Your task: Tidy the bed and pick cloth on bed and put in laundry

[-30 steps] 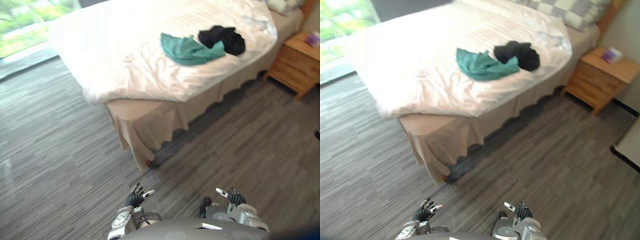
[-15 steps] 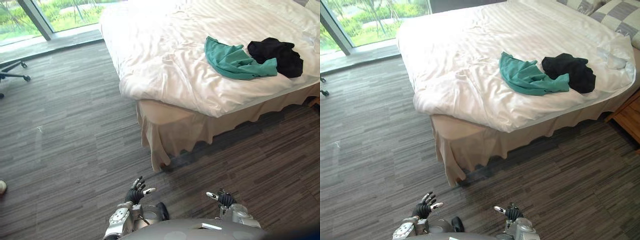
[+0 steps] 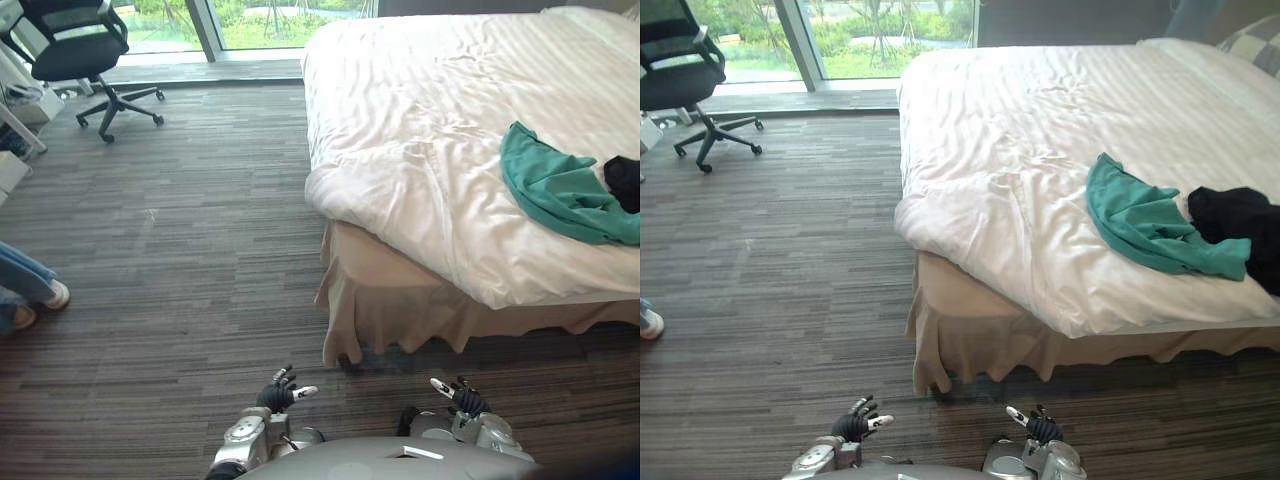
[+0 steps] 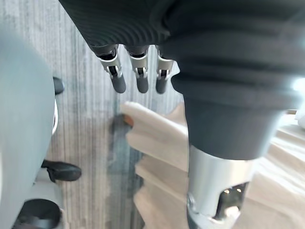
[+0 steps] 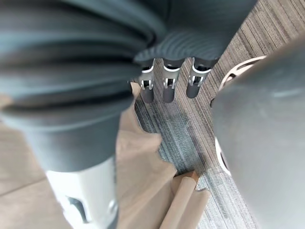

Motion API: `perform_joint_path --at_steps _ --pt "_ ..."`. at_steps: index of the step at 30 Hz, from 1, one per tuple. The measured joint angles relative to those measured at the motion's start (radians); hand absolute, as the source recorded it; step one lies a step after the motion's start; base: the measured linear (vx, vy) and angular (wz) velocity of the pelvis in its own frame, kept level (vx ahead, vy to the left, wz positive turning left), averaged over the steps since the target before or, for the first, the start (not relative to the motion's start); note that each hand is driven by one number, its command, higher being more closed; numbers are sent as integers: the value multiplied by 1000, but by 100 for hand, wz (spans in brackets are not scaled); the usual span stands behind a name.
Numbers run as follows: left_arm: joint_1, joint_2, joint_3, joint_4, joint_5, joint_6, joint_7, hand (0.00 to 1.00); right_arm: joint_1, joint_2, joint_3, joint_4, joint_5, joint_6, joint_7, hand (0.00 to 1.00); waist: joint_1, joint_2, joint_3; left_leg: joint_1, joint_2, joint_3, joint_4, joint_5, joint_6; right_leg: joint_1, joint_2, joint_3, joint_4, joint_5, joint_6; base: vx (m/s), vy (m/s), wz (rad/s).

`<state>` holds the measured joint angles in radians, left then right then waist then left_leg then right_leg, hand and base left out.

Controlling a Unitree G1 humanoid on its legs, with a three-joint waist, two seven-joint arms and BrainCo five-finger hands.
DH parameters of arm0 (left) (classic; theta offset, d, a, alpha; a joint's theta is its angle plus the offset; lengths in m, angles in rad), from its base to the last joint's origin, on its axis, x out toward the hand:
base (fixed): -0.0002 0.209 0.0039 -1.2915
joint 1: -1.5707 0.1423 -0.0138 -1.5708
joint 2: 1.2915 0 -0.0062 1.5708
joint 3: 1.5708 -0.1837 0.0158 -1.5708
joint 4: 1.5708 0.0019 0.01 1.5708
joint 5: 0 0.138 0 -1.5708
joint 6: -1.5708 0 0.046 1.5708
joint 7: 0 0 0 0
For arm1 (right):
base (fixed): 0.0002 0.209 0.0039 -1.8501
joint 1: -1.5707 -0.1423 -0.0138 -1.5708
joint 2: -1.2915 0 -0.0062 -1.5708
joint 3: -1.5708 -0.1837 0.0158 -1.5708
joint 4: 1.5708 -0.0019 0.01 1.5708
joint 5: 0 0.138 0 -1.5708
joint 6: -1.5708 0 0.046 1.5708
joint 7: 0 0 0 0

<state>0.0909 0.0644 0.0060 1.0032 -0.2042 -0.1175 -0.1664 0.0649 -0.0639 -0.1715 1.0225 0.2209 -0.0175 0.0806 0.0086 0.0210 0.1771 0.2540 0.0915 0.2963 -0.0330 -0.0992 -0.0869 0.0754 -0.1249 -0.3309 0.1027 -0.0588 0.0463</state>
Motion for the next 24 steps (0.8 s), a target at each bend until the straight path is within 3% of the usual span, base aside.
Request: perform_joint_path --at_steps 4,5,9,14,16,19,24 --pt "9 6 7 -2 -1 -25 1 0 -2 8 32 0 -11 33 52 0 6 -18 -5 4 12 19 -1 -3 -5 55 28 -16 -106 37 3 25 -73 2" --pt "8 15 -12 0 62 -21 -24 0 2 11 58 -4 -45 31 50 0 -3 -22 -32 -27 -21 -5 -66 57 32 55 11 -78 -140 72 14 -8 -12 4" --pt "8 15 -12 0 62 -21 -24 0 3 11 58 -4 -45 31 49 0 -4 -23 -33 -27 -21 -3 -66 57 32 54 11 -77 -140 72 14 0 0 0" --pt "13 20 -1 6 8 -21 19 0 10 12 53 -3 -36 -6 14 0 -5 -29 -34 -29 -15 22 -68 54 27 53 18 -66 -170 87 10 -2 -9 -12" --pt "15 16 68 42 -77 -20 114 0 14 24 25 -1 -3 -55 -41 0 -6 -33 -35 -29 -9 23 -69 51 23 68 30 -70 -198 95 7 7 -43 -4" --pt "22 17 199 38 -179 -24 194 0 12 26 1 1 22 -69 -79 0 -5 -35 -37 -27 -1 19 -69 51 18 74 35 -84 -198 93 5 11 -23 7" --pt "26 75 430 -70 -365 -53 262 0 8 12 -68 -6 53 -46 -121 0 2 -36 -42 -27 4 18 -67 56 9 85 36 -108 -198 88 1 -2 -13 12"
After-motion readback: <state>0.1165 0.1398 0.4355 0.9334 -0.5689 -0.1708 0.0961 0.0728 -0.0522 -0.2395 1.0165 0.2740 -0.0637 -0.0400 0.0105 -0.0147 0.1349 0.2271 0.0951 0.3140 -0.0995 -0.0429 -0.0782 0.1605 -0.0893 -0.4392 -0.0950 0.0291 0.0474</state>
